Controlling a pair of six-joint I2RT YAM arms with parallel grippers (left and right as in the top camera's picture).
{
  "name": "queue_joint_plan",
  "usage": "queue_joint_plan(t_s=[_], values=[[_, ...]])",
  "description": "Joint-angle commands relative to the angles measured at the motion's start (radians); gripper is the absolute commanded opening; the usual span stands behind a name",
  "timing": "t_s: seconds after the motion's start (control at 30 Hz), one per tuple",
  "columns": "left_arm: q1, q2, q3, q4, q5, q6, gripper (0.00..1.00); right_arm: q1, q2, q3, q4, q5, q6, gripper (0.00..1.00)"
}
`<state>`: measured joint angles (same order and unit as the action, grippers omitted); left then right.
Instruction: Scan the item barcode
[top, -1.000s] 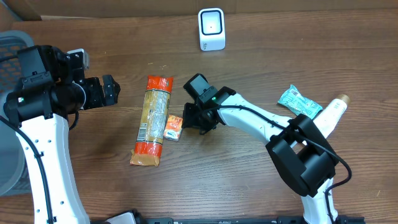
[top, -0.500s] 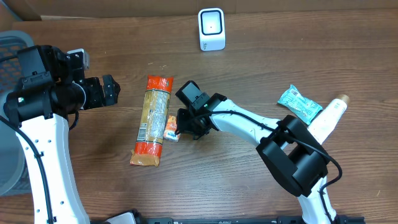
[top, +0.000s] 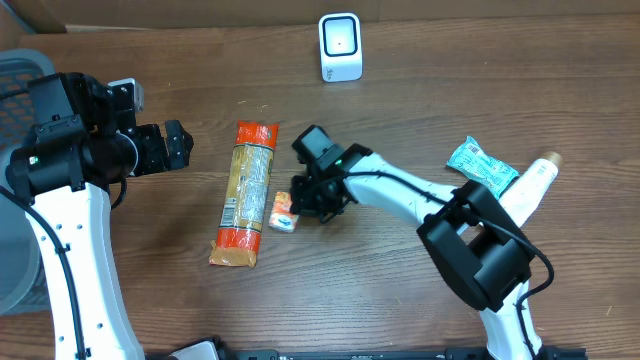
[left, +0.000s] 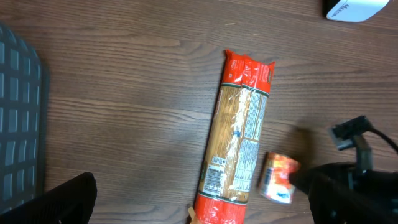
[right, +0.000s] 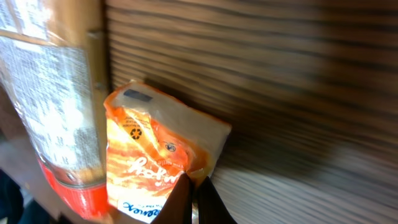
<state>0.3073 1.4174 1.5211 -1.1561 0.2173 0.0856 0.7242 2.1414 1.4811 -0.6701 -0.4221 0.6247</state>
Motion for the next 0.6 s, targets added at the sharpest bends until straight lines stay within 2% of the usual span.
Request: queue_joint_plan(t_s=[0.0,0.07,0.2,0.33,0.43,0.57], values=[[-0.005,-0.017,0.019,0.001,0.012,0.023,1.0,-0.063,-0.062,0.014,-0.05,-0.045,-0.232,0.04],[-0.005,-0.017,0.019,0.001,0.012,0.023,1.0,-0.092,-0.09,0.03,-0.119,-0.059,-0.38,0.04],[-0.005,-0.017,0.019,0.001,0.012,0.023,1.0,-0.147,-0.123,0.051,-0.233,-0.059,-0.541,0.04],[-0.005,-0.017,0.019,0.001,0.012,0.023,1.0,-0.194,-0.123,0.05,-0.286,-0.051,-0.644,0.04],[-0.005,-0.017,0.019,0.001,0.012,0.023,1.0,-0.204,-0.123,0.05,-0.297,0.047,-0.657,0.04],[-0.005,-0.017,0.019,0.001,0.012,0.023,1.0,-0.204,-0.121,0.05,-0.292,0.081,-0.653,0.26]])
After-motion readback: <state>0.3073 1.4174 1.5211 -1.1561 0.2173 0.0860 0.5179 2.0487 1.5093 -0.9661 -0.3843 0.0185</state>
